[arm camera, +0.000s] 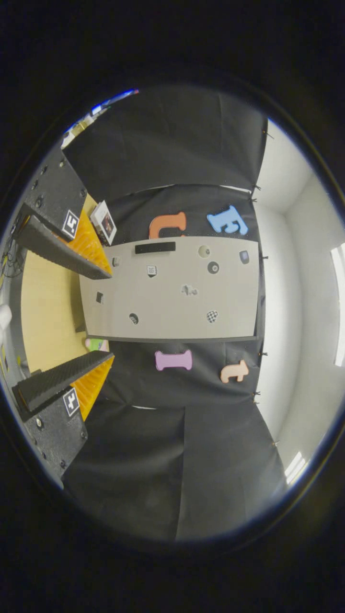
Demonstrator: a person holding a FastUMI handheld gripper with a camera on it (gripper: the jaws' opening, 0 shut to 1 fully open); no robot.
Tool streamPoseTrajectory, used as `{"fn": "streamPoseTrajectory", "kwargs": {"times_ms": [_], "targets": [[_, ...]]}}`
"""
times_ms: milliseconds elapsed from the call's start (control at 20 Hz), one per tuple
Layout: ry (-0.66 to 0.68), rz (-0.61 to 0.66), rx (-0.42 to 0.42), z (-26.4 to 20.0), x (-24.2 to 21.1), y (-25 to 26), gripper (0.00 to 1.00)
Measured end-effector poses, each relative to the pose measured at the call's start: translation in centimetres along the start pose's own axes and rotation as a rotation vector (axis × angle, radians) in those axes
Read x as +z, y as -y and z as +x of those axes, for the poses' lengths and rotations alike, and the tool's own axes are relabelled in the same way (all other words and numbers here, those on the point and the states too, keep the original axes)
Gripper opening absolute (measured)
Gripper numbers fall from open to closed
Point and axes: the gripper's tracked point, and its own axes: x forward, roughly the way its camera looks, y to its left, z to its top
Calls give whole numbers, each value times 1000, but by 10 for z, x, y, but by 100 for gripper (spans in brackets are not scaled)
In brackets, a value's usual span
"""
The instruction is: Open the shoe cabinet door, grab the shoes and put them into the shoe cabinet, then close the shoe cabinet door.
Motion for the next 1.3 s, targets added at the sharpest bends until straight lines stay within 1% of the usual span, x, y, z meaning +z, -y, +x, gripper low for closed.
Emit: {"fn": "streamPoseTrajectory", "kwargs": {"times_ms": [350,450,1000,1300], "targets": [[15,8,-33,-3,2,5,98],[16,11,-33,-10,0,5,98],[18,1,-13,-15,-1,5,98],[26,-10,-22,-22,1,6,98]]}}
